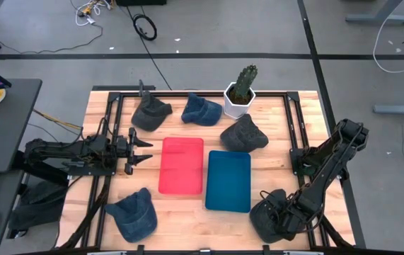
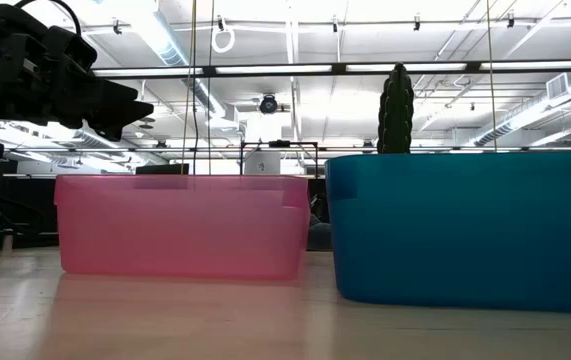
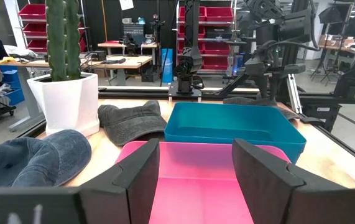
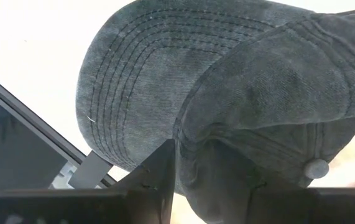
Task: Pick & Place hat
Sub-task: Put the bottom black cap into the blue bin
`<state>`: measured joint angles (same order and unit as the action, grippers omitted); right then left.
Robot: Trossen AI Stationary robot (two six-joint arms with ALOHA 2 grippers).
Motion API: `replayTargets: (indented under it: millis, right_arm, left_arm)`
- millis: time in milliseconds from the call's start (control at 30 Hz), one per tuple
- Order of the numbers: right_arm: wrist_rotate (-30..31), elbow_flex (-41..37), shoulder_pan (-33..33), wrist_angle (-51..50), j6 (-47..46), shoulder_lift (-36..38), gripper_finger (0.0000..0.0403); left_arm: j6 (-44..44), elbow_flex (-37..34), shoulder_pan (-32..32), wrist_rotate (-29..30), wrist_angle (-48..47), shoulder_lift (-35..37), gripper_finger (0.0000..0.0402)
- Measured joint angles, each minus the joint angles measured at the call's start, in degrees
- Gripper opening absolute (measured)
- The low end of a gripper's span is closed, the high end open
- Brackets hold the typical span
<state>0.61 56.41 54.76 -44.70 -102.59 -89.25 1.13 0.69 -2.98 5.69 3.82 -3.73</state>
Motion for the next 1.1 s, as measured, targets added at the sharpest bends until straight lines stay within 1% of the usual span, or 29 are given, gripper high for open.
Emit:
replayTargets:
  millis: [300, 367, 467, 500, 700, 800, 867, 967, 1033, 1100]
  right_arm:
    - [-0.5, 0.0, -0.5, 0.6, 3.1, -3.4, 0.0098]
    - [-0.9, 0.0, -0.5, 1.1, 2.8, -3.4, 0.0082]
    - [-1.1, 0.0, -0.4, 1.5, 3.5, -2.7, 0.0027]
    - [-1.3, 0.0, -0.4, 1.4, 3.7, -2.3, 0.0016]
    - [-4.5, 1.0, -0.4, -0.8, 5.1, 0.5, 0.0006]
    - [-4.7, 3.4, -0.4, -2.4, 9.3, 2.6, 0.0005]
    - [-3.7, 5.8, -0.6, -5.2, 12.2, 3.5, 0.0004]
    - [-0.9, 10.7, -1.7, -12.5, 17.4, 3.8, 0.0002]
    - [0.6, 14.3, -2.9, -17.0, 22.7, 3.8, 0.0002]
    - [3.6, 18.0, -4.4, -21.0, 28.5, 3.8, 0.0001]
  left_arm:
    - [0.0, 0.0, 0.0, 0.0, 0.0, 0.0, 0.0206]
    - [0.0, 0.0, 0.0, 0.0, 0.0, 0.0, 0.0206]
    - [0.0, 0.0, 0.0, 0.0, 0.0, 0.0, 0.0206]
    - [0.0, 0.0, 0.0, 0.0, 0.0, 0.0, 0.0206]
    - [0.0, 0.0, 0.0, 0.0, 0.0, 0.0, 0.0206]
    - [0.0, 0.0, 0.0, 0.0, 0.0, 0.0, 0.0206]
    - [0.0, 0.0, 0.0, 0.0, 0.0, 0.0, 0.0206]
    - [0.0, 0.0, 0.0, 0.0, 0.0, 0.0, 0.0206]
    - [0.0, 0.0, 0.0, 0.0, 0.0, 0.0, 0.0206]
    - [0.0, 0.0, 0.0, 0.0, 0.0, 0.0, 0.0206]
